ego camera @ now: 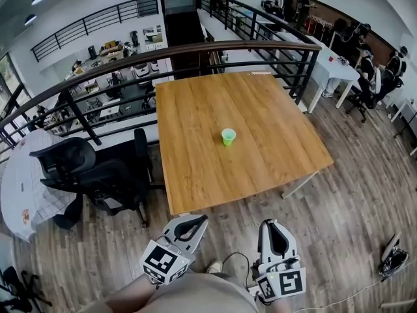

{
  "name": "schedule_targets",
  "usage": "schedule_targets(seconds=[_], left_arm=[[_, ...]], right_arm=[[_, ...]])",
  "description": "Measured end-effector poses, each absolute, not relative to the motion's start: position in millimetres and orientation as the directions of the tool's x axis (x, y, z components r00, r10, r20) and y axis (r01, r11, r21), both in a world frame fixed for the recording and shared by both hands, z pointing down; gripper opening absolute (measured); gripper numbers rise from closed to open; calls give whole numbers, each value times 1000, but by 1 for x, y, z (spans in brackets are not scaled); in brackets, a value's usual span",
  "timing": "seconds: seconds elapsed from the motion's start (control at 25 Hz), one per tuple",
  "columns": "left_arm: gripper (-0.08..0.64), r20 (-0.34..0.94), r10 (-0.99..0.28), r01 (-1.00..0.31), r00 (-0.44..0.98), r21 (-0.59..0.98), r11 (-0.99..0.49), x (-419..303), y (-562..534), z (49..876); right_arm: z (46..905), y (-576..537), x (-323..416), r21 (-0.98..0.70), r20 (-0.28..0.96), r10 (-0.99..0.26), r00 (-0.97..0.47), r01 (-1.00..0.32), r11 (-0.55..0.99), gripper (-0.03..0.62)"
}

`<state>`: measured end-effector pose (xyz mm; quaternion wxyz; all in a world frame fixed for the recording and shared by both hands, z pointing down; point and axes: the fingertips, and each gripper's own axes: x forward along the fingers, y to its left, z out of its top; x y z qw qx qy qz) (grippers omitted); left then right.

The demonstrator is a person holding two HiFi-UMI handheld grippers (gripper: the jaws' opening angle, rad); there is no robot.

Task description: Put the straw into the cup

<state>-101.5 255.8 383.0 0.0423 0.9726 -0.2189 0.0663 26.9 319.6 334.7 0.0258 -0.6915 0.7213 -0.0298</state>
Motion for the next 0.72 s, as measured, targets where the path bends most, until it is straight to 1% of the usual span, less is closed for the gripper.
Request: schedule_targets(seconds=[0.24,0.44,0.72], left_arm=[[14,151,-412,-422,899,38,-906,-79,268,380],[14,161,-406,-415,899,25,-909,-73,272,380],[12,165,-398,-406,903,22,-913,-63,266,380]], right_arm=[[331,332,50,-37,-4,-999,-51,-998,52,34],[338,339,62,-68,0,-1000,-19,-998,18,34],[342,338,64,-89,12,-1000,-24,-996,23,34]])
